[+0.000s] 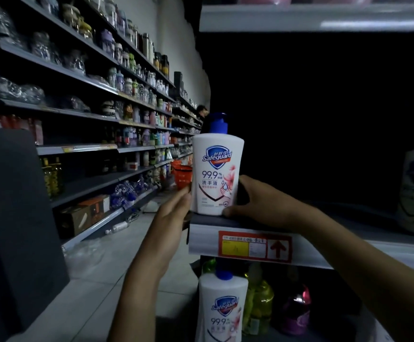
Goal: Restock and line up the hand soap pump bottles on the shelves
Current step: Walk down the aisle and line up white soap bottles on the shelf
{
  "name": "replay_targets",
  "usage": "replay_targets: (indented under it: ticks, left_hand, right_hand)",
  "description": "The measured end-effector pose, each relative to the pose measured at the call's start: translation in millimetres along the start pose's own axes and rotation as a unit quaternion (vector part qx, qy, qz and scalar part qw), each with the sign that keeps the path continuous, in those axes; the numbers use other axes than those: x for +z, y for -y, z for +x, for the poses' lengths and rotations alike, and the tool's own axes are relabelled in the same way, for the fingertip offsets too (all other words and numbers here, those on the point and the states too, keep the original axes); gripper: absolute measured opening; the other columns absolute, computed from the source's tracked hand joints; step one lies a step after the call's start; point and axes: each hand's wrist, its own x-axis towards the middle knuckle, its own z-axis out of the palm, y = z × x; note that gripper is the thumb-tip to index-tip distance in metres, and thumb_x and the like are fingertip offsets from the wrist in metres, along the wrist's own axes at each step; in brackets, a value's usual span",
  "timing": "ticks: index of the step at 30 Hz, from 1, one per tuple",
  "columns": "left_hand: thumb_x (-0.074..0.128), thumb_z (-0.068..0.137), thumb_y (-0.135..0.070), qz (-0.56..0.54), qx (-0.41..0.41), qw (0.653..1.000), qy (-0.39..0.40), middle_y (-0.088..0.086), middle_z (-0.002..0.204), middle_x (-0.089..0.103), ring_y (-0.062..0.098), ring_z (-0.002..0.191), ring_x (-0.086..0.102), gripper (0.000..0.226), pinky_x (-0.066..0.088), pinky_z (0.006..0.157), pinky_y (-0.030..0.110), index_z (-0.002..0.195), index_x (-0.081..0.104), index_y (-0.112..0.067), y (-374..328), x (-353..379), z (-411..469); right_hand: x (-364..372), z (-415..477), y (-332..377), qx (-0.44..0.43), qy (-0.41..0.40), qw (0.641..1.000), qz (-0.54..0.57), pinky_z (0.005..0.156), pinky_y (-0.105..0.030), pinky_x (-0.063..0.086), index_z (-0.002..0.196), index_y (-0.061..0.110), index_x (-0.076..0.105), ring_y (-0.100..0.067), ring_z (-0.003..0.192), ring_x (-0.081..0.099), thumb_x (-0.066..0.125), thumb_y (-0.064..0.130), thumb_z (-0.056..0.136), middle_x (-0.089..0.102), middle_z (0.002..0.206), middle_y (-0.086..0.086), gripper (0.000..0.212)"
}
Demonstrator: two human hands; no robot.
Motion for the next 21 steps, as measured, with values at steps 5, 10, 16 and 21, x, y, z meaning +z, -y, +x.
replay_targets:
  ticks: [5, 10, 16, 21]
  left_hand:
    - [0.044, 0.100, -0.036, 0.053, 0.032, 0.998, 0.003, -0.053, 0.093, 0.055, -0.029, 0.093, 0.050, 0.036, 0.040, 0.070, -0.002, 0.089, 0.057, -0.068, -7.2, 9.5, -11.3]
    - [0.042, 0.096, -0.049, 0.064, 0.028, 0.996, 0.054, -0.055, 0.094, 0.051, -0.035, 0.092, 0.044, 0.033, 0.034, 0.076, 0.005, 0.128, 0.044, -0.056, -6.8, 20.9, -6.5]
    - [0.048, 0.097, -0.040, 0.078, 0.025, 0.994, 0.070, -0.026, 0.117, 0.065, -0.001, 0.112, 0.059, 0.033, 0.044, 0.100, 0.032, 0.130, 0.053, -0.046, -4.2, 20.3, 1.8]
    - [0.051, 0.095, -0.042, 0.083, 0.011, 0.993, 0.078, -0.028, 0.115, 0.065, 0.000, 0.111, 0.059, 0.031, 0.044, 0.100, 0.031, 0.124, 0.055, -0.051, -4.5, 20.2, 6.1]
  right_hand:
    - [1.7, 0.0, -0.9, -0.001, -0.028, 1.000, 0.004, 0.087, -0.018, 0.042, 0.131, 0.024, 0.047, -0.007, 0.112, 0.055, 0.078, 0.029, 0.077, 0.059, 0.130, 0.006, 0.063]
    - [3.6, 1.4, -7.6, 0.031, -0.081, 0.996, -0.018, 0.080, -0.020, 0.043, 0.122, 0.021, 0.050, -0.014, 0.109, 0.058, 0.080, 0.026, 0.075, 0.062, 0.126, 0.001, 0.056]
    - [5.0, 3.9, -15.4, 0.028, -0.089, 0.995, -0.022, 0.065, -0.010, 0.037, 0.117, 0.024, 0.052, -0.004, 0.090, 0.052, 0.081, 0.029, 0.074, 0.064, 0.122, 0.003, 0.052]
    - [5.9, 5.8, -16.7, 0.029, -0.089, 0.995, -0.023, 0.059, -0.012, 0.038, 0.098, 0.032, 0.045, -0.002, 0.080, 0.052, 0.080, 0.029, 0.075, 0.066, 0.115, 0.004, 0.042]
